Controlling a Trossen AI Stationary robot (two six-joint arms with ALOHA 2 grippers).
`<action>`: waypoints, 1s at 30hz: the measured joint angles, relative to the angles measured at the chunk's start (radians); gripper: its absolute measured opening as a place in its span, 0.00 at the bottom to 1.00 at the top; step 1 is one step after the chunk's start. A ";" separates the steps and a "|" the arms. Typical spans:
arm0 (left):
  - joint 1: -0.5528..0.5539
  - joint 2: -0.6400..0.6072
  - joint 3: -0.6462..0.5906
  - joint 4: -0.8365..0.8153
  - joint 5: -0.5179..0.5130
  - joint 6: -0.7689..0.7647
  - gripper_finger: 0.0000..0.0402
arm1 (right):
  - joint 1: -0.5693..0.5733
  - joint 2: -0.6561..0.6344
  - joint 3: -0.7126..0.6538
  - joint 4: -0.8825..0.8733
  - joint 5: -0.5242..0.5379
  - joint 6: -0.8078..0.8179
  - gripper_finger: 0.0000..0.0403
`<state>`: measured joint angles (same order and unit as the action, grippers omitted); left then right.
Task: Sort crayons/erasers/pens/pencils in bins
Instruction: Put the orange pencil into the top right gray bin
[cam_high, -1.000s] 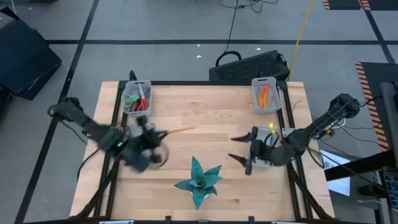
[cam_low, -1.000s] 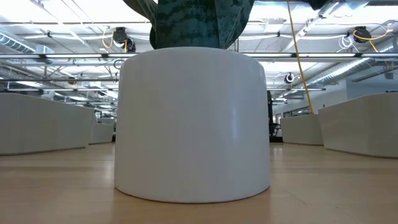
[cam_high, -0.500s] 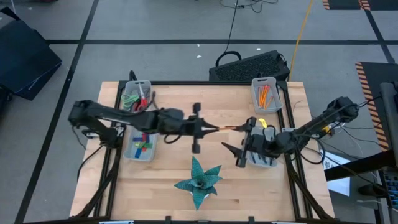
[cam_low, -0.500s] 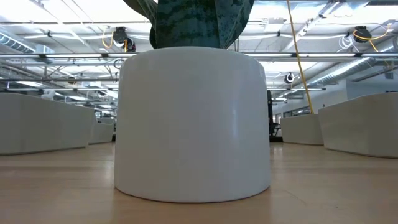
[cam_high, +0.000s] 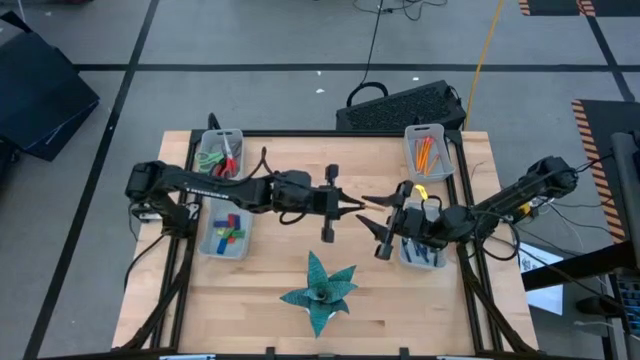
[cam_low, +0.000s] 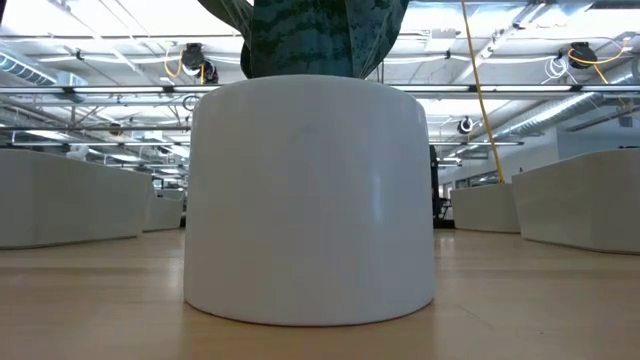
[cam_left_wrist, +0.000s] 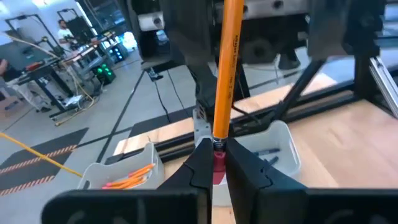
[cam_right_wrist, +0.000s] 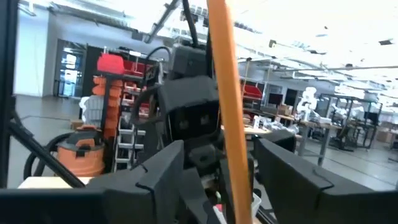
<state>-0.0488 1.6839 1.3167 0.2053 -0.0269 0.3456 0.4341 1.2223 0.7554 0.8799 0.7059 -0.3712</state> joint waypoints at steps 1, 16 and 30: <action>-0.001 -0.003 0.000 -0.009 0.000 0.008 0.07 | 0.006 -0.003 0.000 0.000 0.000 -0.008 0.47; -0.019 -0.050 0.001 -0.118 -0.029 0.068 0.10 | 0.017 -0.023 0.000 -0.007 -0.001 -0.069 0.05; 0.033 -0.427 0.003 -0.798 -0.229 0.125 0.63 | -0.263 -0.141 0.106 -0.599 0.104 -0.364 0.04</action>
<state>-0.0161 1.2567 1.3198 -0.5925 -0.2554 0.4706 0.1709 1.0809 0.8611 0.2805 0.8102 -0.7353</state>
